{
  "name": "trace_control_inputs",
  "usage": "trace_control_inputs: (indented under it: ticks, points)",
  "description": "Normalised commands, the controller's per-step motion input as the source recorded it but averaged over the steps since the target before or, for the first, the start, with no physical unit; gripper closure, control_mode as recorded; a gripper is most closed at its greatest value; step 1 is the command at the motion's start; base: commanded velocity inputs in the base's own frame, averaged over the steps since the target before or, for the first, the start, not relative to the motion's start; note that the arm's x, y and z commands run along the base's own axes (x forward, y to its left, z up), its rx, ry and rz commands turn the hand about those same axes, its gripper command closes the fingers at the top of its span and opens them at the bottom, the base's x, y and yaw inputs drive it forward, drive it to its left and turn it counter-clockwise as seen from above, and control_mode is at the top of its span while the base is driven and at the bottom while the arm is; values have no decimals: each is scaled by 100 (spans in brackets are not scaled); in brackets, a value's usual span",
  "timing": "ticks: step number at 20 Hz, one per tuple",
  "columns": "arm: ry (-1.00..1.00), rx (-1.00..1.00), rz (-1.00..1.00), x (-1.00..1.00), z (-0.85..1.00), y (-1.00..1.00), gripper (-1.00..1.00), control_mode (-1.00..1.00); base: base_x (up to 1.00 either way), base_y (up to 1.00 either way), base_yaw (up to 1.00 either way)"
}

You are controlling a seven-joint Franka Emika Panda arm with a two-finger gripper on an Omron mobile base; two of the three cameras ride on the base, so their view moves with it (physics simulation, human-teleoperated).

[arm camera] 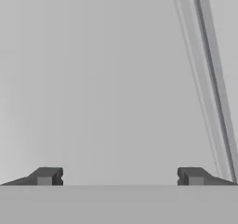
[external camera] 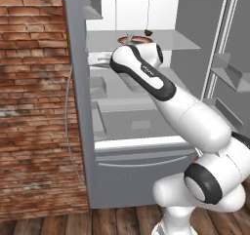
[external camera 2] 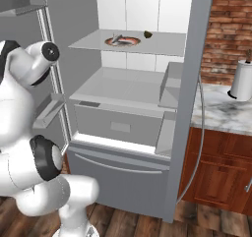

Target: Retrieve the fish from the fridge and place it on the saucepan with marinade on the stove.

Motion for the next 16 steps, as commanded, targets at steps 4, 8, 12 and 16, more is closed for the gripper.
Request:
trace_control_inputs:
  ticks: [4, 8, 12, 16]
  points:
    - [-5, 5, 13, 36, -54, 68, -100, -100, 0, 0, 0]
    - [-7, 2, 7, 9, -44, 96, -100, -100, 0, 0, 0]
    - [-2, 0, 2, 0, -5, 71, -100, -100, 0, 0, 0]
    - [-5, 0, 0, -15, 23, 1, -100, -100, 0, 0, 0]
